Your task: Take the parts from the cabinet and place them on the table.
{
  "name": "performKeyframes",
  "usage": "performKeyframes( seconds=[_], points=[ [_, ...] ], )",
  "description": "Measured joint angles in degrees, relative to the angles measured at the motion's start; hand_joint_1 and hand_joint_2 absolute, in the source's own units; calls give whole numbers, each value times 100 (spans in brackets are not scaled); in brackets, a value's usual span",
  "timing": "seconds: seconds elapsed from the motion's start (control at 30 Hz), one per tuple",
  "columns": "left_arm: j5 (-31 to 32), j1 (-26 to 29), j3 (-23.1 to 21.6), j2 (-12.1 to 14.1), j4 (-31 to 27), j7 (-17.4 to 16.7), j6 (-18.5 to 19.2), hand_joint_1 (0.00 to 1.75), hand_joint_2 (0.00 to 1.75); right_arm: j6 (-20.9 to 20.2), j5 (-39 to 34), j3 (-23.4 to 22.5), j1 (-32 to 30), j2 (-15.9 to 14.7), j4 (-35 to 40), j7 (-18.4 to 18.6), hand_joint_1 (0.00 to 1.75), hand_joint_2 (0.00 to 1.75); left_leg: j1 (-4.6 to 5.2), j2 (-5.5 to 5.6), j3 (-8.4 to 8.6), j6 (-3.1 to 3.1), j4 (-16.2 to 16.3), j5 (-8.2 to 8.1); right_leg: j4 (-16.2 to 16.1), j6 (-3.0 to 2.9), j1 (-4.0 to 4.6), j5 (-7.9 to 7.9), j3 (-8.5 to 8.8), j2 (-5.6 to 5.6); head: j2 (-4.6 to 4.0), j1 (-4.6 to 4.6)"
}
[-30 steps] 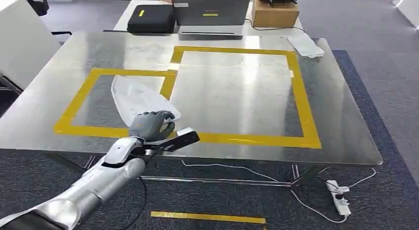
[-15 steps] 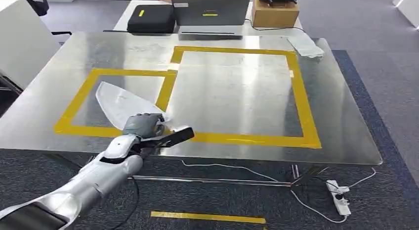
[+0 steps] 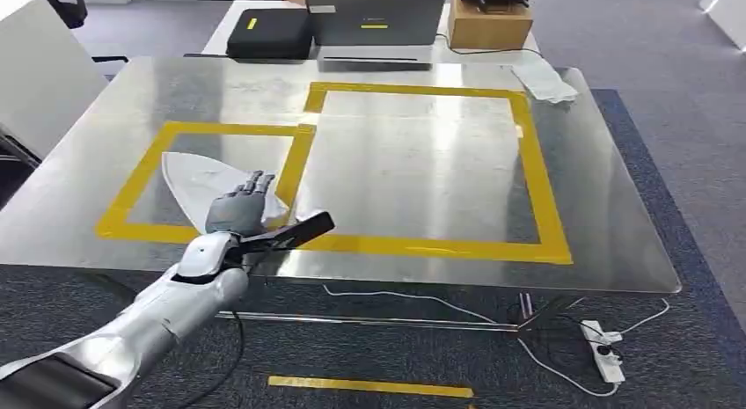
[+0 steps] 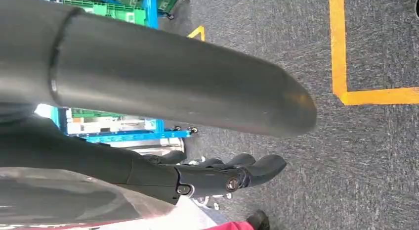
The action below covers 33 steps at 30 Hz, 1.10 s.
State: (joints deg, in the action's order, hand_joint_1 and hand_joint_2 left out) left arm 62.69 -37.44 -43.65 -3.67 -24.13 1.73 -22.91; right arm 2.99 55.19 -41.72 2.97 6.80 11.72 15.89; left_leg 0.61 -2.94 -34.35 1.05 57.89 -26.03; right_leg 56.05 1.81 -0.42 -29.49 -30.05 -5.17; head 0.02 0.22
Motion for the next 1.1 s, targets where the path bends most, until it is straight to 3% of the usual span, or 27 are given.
performKeyframes(
  seconds=[0.13, 0.47, 0.77, 0.97, 1.03, 1.1],
  points=[
    [-7, -1, 103, 4, 2, 2, -22, 0, 0, 0, 2, -24, 0, 0, 0, 0, 0, 0, 0, 0, 0, 0, 0, 0, 0, 0, 0, 0, 0, 0, 0, 0],
    [33, -1, 372, 4, -72, 138, -516, 0, 0, 17, 33, -122, 0, 0, 0, 0, 0, 0, 0, 0, 0, 0, 0, 0, 0, 0, 0, 0, 0, 0, 0, 2],
    [61, 1, 538, 15, -297, 186, -588, 0, 0, 22, 42, -188, 0, 0, 0, 11, 0, 0, 22, 0, -1, 13, 11, -11, -5, 8, -17, 4, 2, -3, 0, 0],
    [59, 38, 632, 83, -490, 225, -577, 0, 0, 20, 50, -251, 4, 0, 0, 48, 0, 0, 71, 8, -13, 78, 29, -29, -10, 75, -51, 20, 13, -28, 0, -2],
    [59, 58, 636, 114, -566, 225, -575, 0, 0, 22, 52, -267, 7, 0, 2, 68, 0, 0, 35, 35, 13, 158, -72, 37, -20, 119, -45, 14, 21, -54, 0, -2],
    [57, 76, 650, 111, -649, 225, -571, 0, 0, 22, 66, -269, 0, -7, 0, 79, 0, 0, -3, 66, 27, 202, -122, 89, 360, 126, -72, -346, -166, 363, 0, 13]
  ],
)
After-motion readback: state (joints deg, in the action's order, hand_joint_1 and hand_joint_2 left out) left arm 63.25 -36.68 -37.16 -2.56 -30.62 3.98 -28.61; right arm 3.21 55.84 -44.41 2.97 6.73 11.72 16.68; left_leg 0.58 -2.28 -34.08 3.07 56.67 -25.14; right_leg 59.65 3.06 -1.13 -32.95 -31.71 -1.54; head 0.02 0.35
